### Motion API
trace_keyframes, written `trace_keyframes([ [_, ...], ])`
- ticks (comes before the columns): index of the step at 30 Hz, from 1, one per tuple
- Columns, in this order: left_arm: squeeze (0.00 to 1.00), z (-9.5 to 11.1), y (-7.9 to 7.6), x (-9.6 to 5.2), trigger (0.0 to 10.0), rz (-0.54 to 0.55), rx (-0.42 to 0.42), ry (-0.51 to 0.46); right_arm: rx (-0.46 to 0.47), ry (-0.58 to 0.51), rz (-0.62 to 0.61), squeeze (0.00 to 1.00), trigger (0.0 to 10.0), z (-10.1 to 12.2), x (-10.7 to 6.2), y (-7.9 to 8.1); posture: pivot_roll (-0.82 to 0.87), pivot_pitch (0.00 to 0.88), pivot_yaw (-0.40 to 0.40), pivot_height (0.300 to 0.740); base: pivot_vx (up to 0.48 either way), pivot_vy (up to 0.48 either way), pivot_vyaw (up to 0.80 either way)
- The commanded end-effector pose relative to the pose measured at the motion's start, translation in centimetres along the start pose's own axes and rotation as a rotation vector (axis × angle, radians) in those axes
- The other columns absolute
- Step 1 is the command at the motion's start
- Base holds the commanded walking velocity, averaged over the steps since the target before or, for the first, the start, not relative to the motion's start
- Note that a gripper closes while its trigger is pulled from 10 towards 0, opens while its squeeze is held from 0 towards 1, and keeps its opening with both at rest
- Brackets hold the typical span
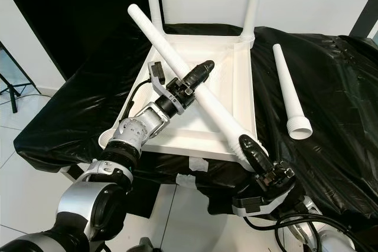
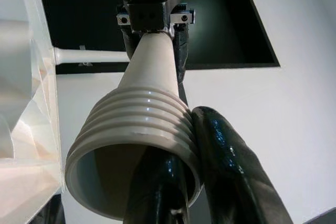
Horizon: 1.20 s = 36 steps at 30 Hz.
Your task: Building children table
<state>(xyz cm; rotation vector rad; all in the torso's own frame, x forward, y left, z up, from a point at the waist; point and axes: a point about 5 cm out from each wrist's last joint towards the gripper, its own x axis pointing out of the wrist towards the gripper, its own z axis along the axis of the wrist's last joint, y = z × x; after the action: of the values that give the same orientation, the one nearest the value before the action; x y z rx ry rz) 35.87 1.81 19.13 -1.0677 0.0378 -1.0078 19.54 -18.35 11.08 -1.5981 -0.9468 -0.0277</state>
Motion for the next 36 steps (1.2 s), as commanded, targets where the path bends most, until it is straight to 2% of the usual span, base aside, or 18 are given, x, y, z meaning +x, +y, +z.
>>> trace_keyframes([
  [1, 0.0, 0.0, -1.5, 0.5, 0.0, -0.161, 0.039, -0.048, 0.039, 0.084, 0.093, 0.17, 10.0, -0.5, -1.4, 1.0, 0.05, 0.0, 0.039, 0.74, 0.0, 0.0, 0.0],
  [3, 0.0, 0.0, -1.5, 0.5, 0.0, -0.161, 0.039, -0.048, 0.039, 0.084, 0.093, 0.17, 10.0, -0.5, -1.4, 1.0, 0.05, 0.0, 0.039, 0.74, 0.0, 0.0, 0.0],
  [4, 0.0, 0.3, -1.5, 0.5, 0.0, -0.153, 0.035, -0.072, 0.109, 0.162, 0.101, 1.0, 10.0, -0.8, -1.8, 1.2, 0.05, 0.0, 0.037, 0.74, 0.0, 0.0, 0.0],
  [5, 0.0, 0.7, -1.3, 0.6, 0.0, -0.129, 0.03, -0.1, 0.194, 0.238, 0.092, 1.0, 10.0, -0.8, -2.0, 1.1, 0.05, 0.0, 0.037, 0.74, 0.0, 0.0, 0.0],
  [6, 0.0, 0.7, -1.3, 0.6, 0.0, -0.129, 0.03, -0.1, 0.194, 0.238, 0.092, 1.0, 10.0, -0.8, -2.0, 1.1, 0.05, 0.0, 0.037, 0.74, 0.0, 0.0, 0.0],
  [7, 0.0, 1.2, -0.9, 0.7, 0.0, -0.084, 0.026, -0.137, 0.311, 0.339, 0.059, 1.0, 10.0, -0.7, -2.3, 0.8, 0.05, 0.0, 0.037, 0.74, 0.0, 0.0, 0.0],
  [12, 0.0, 1.3, -0.6, 0.6, 0.0, -0.056, 0.03, -0.152, 0.359, 0.404, 0.039, 1.0, 10.0, -0.6, -2.6, 0.6, 0.05, 0.0, 0.037, 0.74, 0.0, 0.0, 0.0],
  [17, 0.0, 1.6, -0.4, 0.5, 0.0, -0.036, 0.026, -0.169, 0.425, 0.519, 0.027, 1.0, 10.0, -1.1, -3.5, 0.2, 0.04, 0.0, 0.047, 0.74, 0.0, 0.0, 0.0],
  [19, 0.0, 1.1, -0.5, 0.6, 0.0, -0.034, 0.089, -0.131, 0.573, 0.562, 0.03, 1.0, 10.0, -1.2, -3.5, -0.2, 0.03, 0.0, 0.056, 0.74, 0.0, 0.0, 0.0],
  [20, 0.0, 1.1, -0.5, 0.6, 0.0, -0.034, 0.089, -0.131, 0.573, 0.562, 0.03, 1.0, 10.0, -1.2, -3.5, -0.2, 0.03, 0.0, 0.056, 0.74, 0.0, 0.0, 0.0],
  [21, 0.0, 0.7, -0.6, 0.8, 0.0, -0.036, 0.138, -0.105, 0.699, 0.584, 0.043, 0.22, 10.0, -1.3, -3.0, -0.4, 0.02, 0.0, 0.059, 0.74, 0.0, 0.0, 0.0],
  [22, 0.0, 0.7, -0.6, 0.8, 0.0, -0.036, 0.138, -0.105, 0.699, 0.584, 0.043, 0.22, 10.0, -1.3, -3.0, -0.4, 0.02, 0.0, 0.059, 0.74, 0.0, 0.0, 0.0],
  [23, 0.0, 0.0, -0.6, 0.9, 0.0, -0.032, 0.218, -0.063, 0.854, 0.572, 0.074, 0.0, 10.0, -0.8, -2.1, -0.6, 0.02, 0.0, 0.06, 0.74, 0.0, 0.0, 0.0],
  [24, 0.0, 0.0, -0.6, 0.9, 0.0, -0.032, 0.218, -0.063, 0.854, 0.572, 0.074, 0.0, 10.0, -0.8, -2.1, -0.6, 0.02, 0.0, 0.06, 0.74, 0.0, 0.0, 0.0],
  [26, 0.0, -1.2, -0.7, 1.1, 0.0, -0.032, 0.344, -0.002, 1.057, 0.526, 0.113, 0.0, 10.0, 0.0, -0.9, -0.8, 0.02, 0.0, 0.057, 0.74, 0.0, 0.0, 0.0],
  [27, 0.0, -1.5, -0.8, 1.2, 0.0, -0.036, 0.376, 0.012, 1.093, 0.507, 0.12, 0.0, 10.0, 0.1, -0.6, -0.8, 0.02, 0.0, 0.057, 0.74, 0.0, 0.0, 0.0],
  [31, 0.0, -1.9, -1.4, 1.7, 0.0, -0.07, 0.406, 0.024, 1.172, 0.454, 0.151, 0.0, 10.0, 0.1, 0.8, -1.1, 0.03, 0.0, 0.05, 0.74, 0.0, 0.0, 0.0],
  [36, 0.0, -1.9, -1.6, 1.8, 0.0, -0.08, 0.409, 0.023, 1.201, 0.442, 0.16, 0.0, 10.0, 0.1, 1.3, -1.2, 0.03, 0.0, 0.049, 0.74, 0.0, 0.0, 0.0],
])
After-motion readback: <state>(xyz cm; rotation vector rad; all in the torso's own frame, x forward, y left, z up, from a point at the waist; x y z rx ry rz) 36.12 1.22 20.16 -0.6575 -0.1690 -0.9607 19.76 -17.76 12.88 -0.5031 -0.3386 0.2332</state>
